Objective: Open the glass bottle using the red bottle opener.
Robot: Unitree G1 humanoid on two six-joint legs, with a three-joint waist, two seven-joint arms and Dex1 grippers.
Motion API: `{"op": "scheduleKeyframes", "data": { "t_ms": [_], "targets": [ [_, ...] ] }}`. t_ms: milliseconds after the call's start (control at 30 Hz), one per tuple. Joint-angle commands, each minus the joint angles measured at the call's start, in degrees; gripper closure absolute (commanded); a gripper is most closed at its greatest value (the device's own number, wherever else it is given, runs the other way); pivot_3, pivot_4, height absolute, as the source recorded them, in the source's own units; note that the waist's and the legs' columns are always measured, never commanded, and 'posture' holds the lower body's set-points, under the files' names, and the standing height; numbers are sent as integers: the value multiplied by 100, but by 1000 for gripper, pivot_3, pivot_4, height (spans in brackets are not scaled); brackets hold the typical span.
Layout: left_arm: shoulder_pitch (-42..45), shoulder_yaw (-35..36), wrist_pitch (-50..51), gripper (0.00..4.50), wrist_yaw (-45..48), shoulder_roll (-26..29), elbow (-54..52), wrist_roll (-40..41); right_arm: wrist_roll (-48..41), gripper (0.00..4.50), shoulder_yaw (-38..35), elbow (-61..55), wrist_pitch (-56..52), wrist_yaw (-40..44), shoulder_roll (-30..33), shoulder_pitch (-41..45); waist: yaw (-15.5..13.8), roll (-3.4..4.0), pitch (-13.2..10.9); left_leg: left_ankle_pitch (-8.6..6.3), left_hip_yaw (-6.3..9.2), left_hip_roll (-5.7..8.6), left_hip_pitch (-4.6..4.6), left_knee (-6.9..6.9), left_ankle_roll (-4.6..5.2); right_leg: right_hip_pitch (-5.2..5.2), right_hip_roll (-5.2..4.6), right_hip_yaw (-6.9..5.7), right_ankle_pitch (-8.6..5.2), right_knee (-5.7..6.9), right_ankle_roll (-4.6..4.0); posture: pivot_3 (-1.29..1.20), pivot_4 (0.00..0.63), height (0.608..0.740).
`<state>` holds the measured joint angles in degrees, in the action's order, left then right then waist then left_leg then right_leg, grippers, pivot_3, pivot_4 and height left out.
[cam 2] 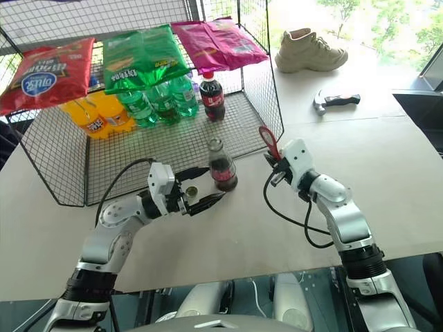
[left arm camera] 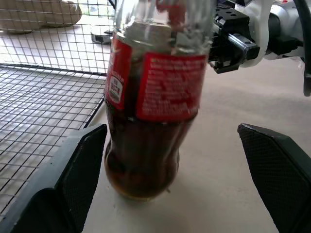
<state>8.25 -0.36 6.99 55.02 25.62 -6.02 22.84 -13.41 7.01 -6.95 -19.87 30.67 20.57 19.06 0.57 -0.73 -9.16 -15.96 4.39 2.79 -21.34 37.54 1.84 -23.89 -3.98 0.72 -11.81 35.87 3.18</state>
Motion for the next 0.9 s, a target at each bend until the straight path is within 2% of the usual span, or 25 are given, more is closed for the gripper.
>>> {"op": "scheduleKeyframes", "data": {
  "t_ms": [33, 900],
  "targets": [
    [167, 81, -62, 50, -126, -70, -153, 96, -97, 4500, -116, -384, -184, -93, -99, 169, 3, 0, 0, 0, 0, 0, 0, 0, 0, 0, 0, 0, 0, 0, 0, 0, 150, 740],
    [319, -23, -388, 50, -306, -227, 63, -104, -173, 4500, 128, -903, -677, -60, -474, 106, 11, 0, 0, 12, -2, 2, 0, -1, -22, -1, 1, 0, 0, 0, 1, 0, 150, 740]
  ]
}}
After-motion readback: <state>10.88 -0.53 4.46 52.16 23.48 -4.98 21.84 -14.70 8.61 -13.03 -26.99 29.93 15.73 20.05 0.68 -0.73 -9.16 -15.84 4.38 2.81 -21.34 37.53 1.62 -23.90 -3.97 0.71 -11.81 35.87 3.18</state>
